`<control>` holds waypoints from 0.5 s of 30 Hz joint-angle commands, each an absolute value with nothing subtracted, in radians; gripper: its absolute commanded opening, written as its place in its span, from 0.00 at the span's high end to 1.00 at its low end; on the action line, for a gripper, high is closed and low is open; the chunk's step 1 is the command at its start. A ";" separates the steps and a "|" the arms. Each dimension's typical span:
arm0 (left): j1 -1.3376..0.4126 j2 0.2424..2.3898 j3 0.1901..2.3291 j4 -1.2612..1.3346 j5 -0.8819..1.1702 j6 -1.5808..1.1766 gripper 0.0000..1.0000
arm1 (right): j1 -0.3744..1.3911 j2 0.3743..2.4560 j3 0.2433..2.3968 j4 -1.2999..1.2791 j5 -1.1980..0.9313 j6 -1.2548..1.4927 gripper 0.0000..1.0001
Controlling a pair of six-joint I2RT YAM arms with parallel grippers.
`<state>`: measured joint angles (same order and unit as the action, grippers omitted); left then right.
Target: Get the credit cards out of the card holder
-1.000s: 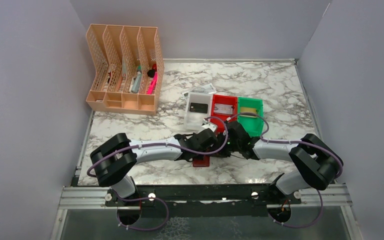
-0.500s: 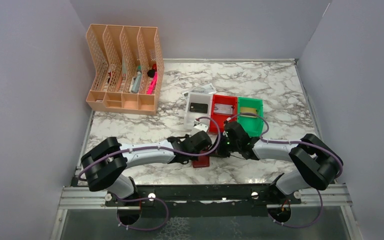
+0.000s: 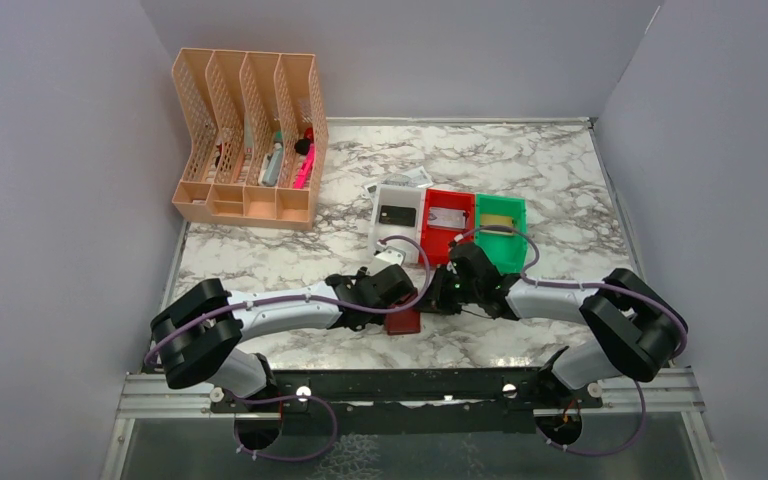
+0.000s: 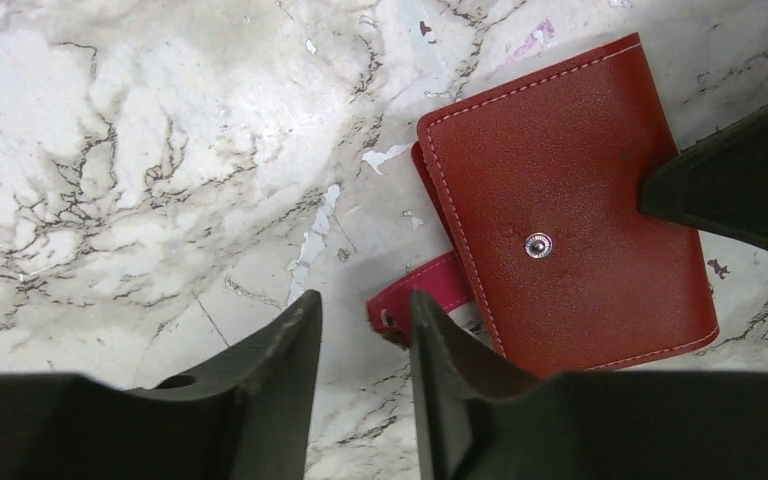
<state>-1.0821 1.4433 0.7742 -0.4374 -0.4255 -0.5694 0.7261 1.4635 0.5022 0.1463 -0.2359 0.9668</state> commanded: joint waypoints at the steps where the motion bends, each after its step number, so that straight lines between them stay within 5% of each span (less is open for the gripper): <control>1: -1.083 1.446 0.778 -0.434 -0.436 -0.592 0.56 | 0.721 1.437 0.493 0.100 -0.186 0.932 0.84; 9: -1.083 1.498 0.760 -0.404 -0.412 -0.719 0.57 | 0.721 1.446 0.492 0.116 -0.205 0.930 0.83; 15: -1.083 1.479 0.726 -0.330 -0.417 -0.746 0.73 | 0.721 1.435 0.486 0.125 -0.216 0.921 0.83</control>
<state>-1.0821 1.4929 0.7540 -0.3958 -0.4187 -0.7040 0.7254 1.4506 0.5018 0.1341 -0.2291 0.9440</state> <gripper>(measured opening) 0.331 0.173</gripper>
